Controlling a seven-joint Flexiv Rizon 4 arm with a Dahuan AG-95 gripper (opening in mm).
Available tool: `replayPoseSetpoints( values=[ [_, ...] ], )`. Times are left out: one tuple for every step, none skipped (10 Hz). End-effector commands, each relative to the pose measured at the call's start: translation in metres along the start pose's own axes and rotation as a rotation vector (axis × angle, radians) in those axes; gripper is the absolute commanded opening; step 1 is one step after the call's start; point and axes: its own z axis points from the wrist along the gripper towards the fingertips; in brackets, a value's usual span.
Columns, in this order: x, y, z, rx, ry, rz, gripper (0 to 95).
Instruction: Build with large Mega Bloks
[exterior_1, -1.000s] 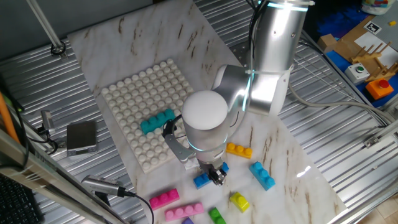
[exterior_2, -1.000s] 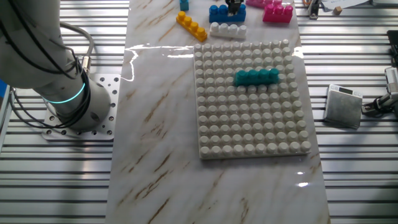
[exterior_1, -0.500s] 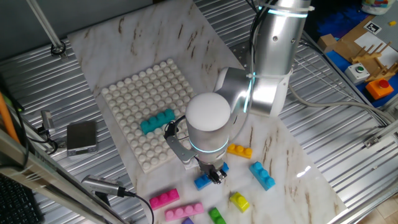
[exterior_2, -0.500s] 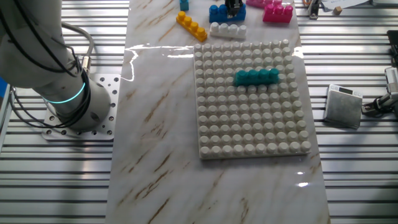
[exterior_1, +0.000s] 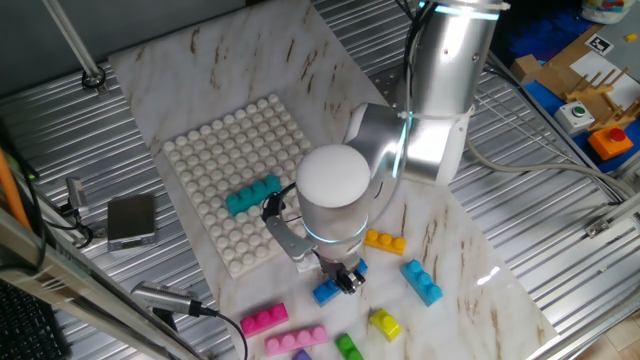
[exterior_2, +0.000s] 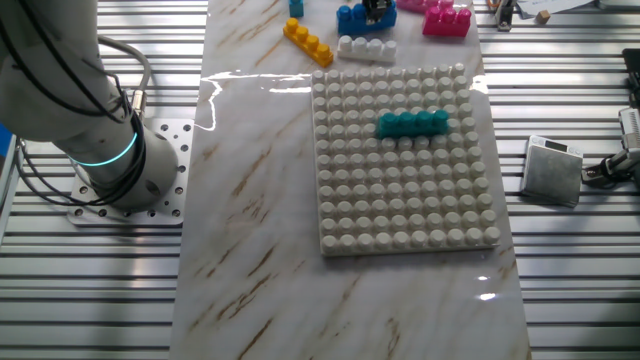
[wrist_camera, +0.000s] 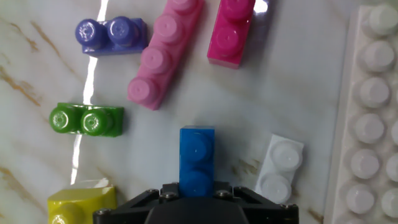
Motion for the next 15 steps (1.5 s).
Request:
replayPoseSetpoints(
  values=[
    [-0.002,-0.008,-0.014,-0.014,0.008,-0.02,0.0],
    [-0.006,-0.016,-0.028,-0.015,0.018,-0.027,0.0],
    [-0.009,-0.023,-0.039,-0.017,0.024,-0.034,0.0],
    [-0.013,-0.029,-0.048,-0.016,0.031,-0.044,0.0],
    [-0.017,-0.036,-0.054,-0.018,0.041,-0.058,0.0],
    [-0.02,-0.044,-0.058,-0.02,0.046,-0.075,0.0],
    [-0.021,-0.049,-0.06,-0.022,0.048,-0.087,0.0],
    [-0.022,-0.054,-0.061,-0.021,0.048,-0.105,0.0],
    [-0.022,-0.055,-0.061,-0.024,0.045,-0.114,0.0],
    [-0.022,-0.055,-0.061,-0.022,0.046,-0.12,0.0],
    [-0.022,-0.055,-0.061,-0.019,0.047,-0.118,0.0],
    [-0.023,-0.053,-0.061,-0.022,0.046,-0.137,0.0],
    [-0.023,-0.053,-0.061,-0.022,0.042,-0.139,0.0],
    [-0.023,-0.053,-0.061,-0.018,0.04,-0.122,0.0],
    [-0.023,-0.053,-0.061,-0.012,0.036,-0.098,0.0]
  ],
)
